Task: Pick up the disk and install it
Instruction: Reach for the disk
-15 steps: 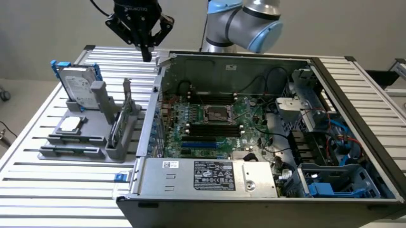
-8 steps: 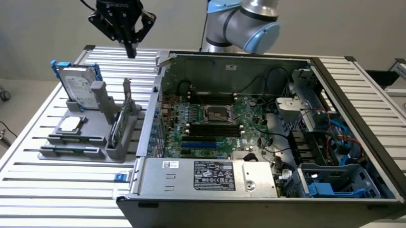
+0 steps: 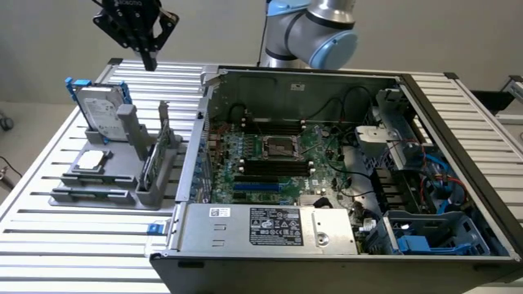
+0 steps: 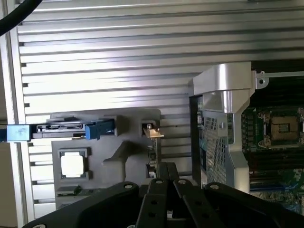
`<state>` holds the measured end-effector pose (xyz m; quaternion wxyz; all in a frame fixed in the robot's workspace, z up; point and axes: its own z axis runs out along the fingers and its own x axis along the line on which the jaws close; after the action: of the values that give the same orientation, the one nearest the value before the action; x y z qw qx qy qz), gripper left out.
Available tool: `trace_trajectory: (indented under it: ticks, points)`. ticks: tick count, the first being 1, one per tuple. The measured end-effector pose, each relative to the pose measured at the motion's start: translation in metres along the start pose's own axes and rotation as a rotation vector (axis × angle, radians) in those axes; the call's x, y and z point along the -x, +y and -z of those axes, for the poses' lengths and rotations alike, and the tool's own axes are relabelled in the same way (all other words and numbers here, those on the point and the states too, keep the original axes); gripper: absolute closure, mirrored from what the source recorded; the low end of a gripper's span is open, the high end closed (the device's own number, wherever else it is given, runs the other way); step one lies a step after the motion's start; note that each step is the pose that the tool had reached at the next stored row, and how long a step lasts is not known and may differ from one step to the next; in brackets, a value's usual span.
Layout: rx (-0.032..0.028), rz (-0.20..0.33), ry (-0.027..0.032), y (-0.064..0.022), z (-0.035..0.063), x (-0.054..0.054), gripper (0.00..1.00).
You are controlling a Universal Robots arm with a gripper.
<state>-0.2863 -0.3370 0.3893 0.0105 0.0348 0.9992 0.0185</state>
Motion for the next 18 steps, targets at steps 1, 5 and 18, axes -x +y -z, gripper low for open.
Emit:
trace_trajectory:
  ticks: [1,5,18]
  points:
    - [-0.0014,0.000,-0.0002,0.0015,-0.0002,-0.005,0.89]
    - [-0.0073,0.000,-0.0006,0.0075,-0.0011,-0.024,0.89]
    - [-0.0297,0.001,-0.0021,0.0174,-0.0073,-0.083,0.89]
